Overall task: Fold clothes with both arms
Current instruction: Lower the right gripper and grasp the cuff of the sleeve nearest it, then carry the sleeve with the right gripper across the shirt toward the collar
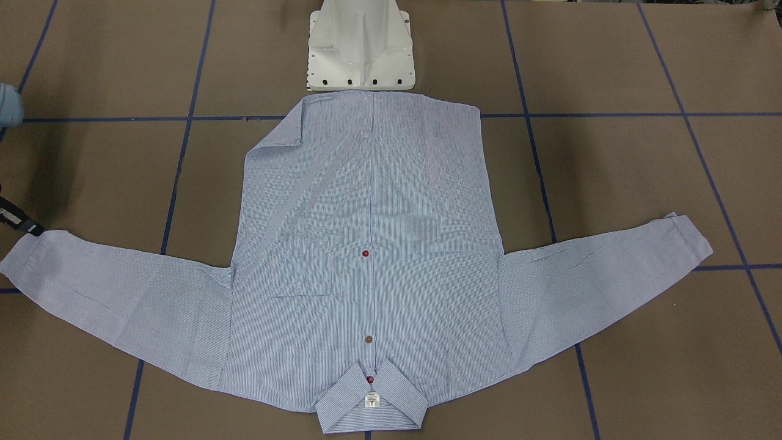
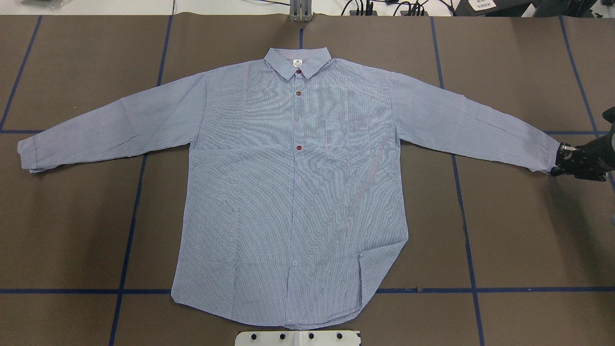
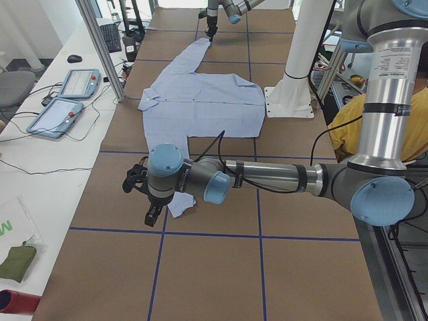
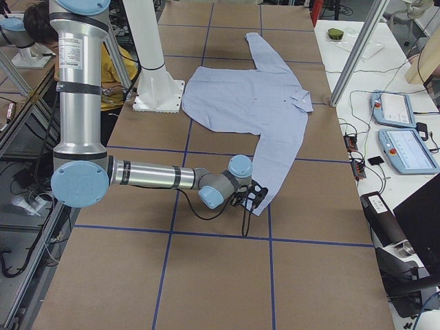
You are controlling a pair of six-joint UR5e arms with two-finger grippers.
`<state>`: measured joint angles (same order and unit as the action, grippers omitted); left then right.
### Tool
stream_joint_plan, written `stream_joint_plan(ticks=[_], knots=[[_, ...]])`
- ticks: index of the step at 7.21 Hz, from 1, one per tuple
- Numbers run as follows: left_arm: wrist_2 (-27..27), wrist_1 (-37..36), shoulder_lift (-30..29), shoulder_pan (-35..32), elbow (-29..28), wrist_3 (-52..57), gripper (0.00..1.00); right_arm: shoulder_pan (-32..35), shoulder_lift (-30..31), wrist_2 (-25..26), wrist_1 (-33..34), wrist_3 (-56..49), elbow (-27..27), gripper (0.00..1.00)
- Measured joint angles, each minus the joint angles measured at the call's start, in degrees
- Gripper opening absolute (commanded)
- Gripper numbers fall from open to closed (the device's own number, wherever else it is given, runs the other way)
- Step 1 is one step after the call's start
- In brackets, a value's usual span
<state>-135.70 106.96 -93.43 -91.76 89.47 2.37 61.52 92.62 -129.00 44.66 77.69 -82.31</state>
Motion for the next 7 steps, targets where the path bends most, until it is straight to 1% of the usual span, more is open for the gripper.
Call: stream_joint_plan(ticks=[2, 4, 5, 6, 7], knots=[[0.0, 0.0, 0.0, 0.0, 0.03, 0.0, 0.99, 0.14, -0.03, 0.04, -0.92, 0.13, -1.31, 0.0], [-0.03, 0.0, 0.0, 0.0, 0.17, 0.0, 0.99, 0.18, -1.41, 0.04, -0.64, 0.22, -4.78, 0.0], [-0.06, 0.0, 0.0, 0.0, 0.18, 0.0, 0.99, 0.12, -3.76, -0.04, -0.24, 0.88, -5.72, 0.0], [-0.08, 0.0, 0.0, 0.0, 0.09, 0.0, 0.99, -0.16, -7.86, -0.15, 1.44, 2.72, -6.09, 0.0], [-0.09, 0.0, -0.02, 0.0, 0.02, 0.0, 0.99, -1.6, -14.48, -0.01, 6.2, 5.75, -6.17, 0.0]])
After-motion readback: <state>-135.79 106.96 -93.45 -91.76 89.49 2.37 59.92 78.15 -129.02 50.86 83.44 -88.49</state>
